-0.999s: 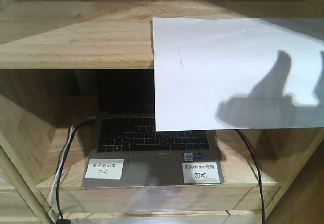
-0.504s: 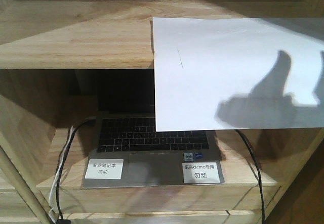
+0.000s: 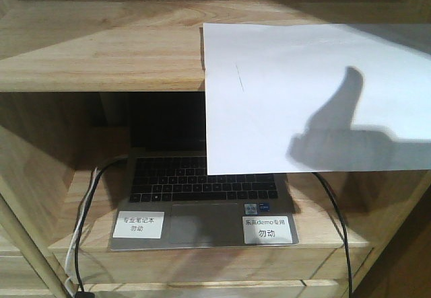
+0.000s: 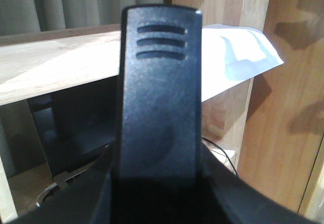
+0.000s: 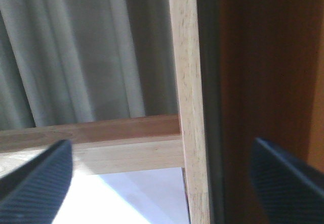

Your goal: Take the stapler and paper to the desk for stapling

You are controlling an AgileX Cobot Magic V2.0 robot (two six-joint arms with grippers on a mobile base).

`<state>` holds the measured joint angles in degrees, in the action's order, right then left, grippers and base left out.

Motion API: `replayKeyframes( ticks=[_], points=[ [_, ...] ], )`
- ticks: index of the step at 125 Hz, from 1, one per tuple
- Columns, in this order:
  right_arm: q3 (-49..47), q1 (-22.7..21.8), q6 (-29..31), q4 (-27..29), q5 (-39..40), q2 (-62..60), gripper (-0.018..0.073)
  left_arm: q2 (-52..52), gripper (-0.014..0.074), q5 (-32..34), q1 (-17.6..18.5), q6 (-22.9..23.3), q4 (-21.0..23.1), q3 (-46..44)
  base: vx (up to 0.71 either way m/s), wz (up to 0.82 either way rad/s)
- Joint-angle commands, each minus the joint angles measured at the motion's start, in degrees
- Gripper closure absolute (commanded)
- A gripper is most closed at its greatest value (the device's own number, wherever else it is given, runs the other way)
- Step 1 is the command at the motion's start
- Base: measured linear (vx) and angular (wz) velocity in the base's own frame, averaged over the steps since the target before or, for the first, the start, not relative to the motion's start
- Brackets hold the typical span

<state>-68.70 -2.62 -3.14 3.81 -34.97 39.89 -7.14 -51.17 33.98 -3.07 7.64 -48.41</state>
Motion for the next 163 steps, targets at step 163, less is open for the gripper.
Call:
replayKeyframes(
  ticks=[163],
  points=[
    [30.37,1.01,-92.09,-21.30,50.01,-14.18,-0.0060,-1.02,0.0603,6.66,0.37,0.10,0.89,-1.33,0.00,0.00]
  ],
)
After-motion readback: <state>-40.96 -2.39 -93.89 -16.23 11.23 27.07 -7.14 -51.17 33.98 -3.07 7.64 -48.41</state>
